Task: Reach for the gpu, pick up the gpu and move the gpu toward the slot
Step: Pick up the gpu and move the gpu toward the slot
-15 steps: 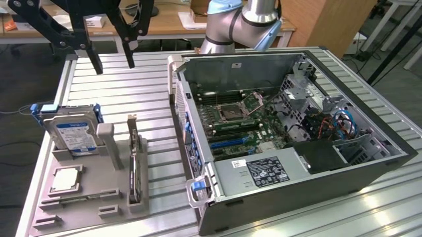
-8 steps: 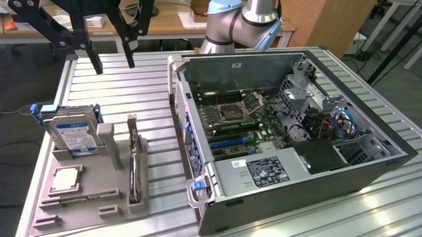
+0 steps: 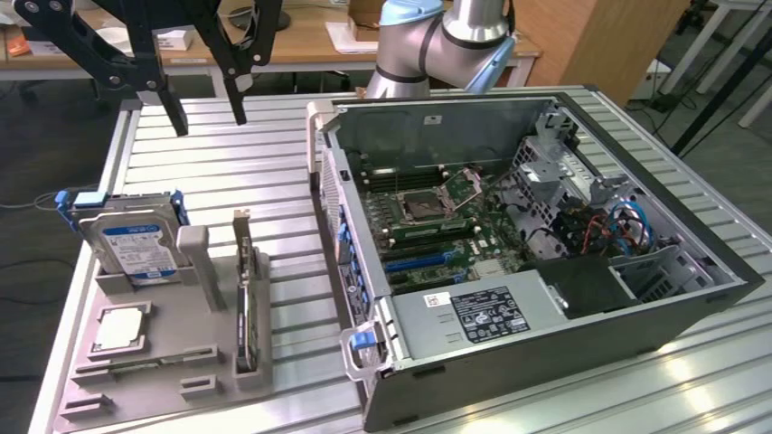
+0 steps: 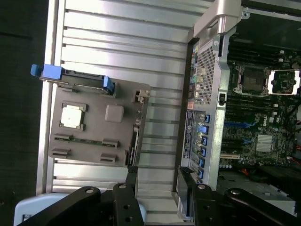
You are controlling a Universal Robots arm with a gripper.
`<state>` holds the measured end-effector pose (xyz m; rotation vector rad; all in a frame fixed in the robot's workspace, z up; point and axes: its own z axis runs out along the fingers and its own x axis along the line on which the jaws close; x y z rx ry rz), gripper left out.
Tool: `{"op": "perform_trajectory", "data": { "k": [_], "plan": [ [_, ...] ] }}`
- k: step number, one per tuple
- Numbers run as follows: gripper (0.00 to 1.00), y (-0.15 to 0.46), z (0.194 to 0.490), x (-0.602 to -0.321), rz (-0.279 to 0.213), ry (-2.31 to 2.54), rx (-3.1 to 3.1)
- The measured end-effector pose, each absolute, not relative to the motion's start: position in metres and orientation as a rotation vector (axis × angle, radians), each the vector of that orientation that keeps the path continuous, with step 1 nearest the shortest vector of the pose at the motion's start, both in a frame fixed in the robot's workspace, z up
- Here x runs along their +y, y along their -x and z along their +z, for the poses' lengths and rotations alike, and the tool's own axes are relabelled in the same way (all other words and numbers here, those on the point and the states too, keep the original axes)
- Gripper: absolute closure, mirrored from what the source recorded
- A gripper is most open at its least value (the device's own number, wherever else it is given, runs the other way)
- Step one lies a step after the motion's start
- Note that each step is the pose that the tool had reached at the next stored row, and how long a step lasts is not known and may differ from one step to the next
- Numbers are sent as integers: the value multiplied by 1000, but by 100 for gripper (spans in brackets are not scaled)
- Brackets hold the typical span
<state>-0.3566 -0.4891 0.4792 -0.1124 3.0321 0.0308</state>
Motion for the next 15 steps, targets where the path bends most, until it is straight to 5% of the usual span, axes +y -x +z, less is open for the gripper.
{"op": "perform_trajectory", "data": {
  "k": [15],
  "plan": [
    [53,358,479,-488,31,108,3032]
  ]
}}
